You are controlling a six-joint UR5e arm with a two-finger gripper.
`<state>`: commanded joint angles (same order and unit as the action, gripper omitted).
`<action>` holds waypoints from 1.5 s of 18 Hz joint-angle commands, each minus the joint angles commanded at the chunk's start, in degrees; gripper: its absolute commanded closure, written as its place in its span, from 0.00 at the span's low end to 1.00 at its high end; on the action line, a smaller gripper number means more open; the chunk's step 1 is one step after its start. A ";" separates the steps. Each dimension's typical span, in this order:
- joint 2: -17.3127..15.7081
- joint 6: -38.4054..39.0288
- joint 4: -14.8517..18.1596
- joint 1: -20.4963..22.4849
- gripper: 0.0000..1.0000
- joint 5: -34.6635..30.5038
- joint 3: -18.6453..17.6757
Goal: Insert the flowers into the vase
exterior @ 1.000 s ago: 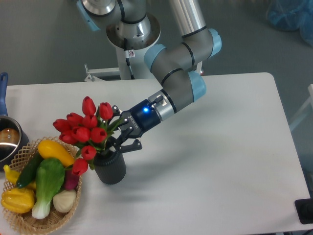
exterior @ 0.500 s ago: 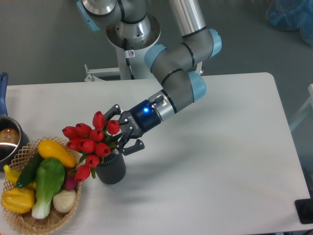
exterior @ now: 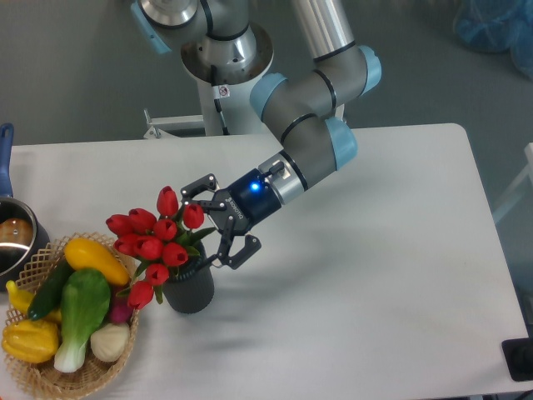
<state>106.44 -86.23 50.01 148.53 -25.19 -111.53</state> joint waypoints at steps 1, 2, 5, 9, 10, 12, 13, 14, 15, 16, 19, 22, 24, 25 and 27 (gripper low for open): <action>-0.97 1.05 0.00 0.44 0.00 -2.73 0.09; -1.84 2.37 0.09 1.05 0.00 -4.59 0.44; -4.74 7.02 0.35 2.11 0.00 -9.50 1.93; -8.17 8.70 0.61 4.83 0.00 -17.43 3.34; -9.14 10.27 0.53 5.79 0.00 -18.39 3.60; -10.81 14.66 0.53 7.38 0.00 -22.33 5.18; -11.17 15.82 0.53 8.08 0.00 -25.93 5.80; -11.69 16.26 0.96 8.61 0.00 -30.05 6.32; -12.48 16.53 1.23 9.57 0.00 -33.92 6.68; -13.27 16.53 1.75 11.06 0.00 -36.75 6.68; -16.61 15.83 4.21 16.24 0.00 -42.29 6.59; -19.60 11.80 7.46 22.31 0.00 -47.31 7.20; -21.01 7.24 10.35 26.79 0.00 -48.80 7.30; -21.80 3.82 12.11 28.81 0.00 -51.08 7.30; -22.68 -5.31 15.28 33.47 0.00 -55.91 7.38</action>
<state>83.76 -91.54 65.29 182.00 -81.10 -104.15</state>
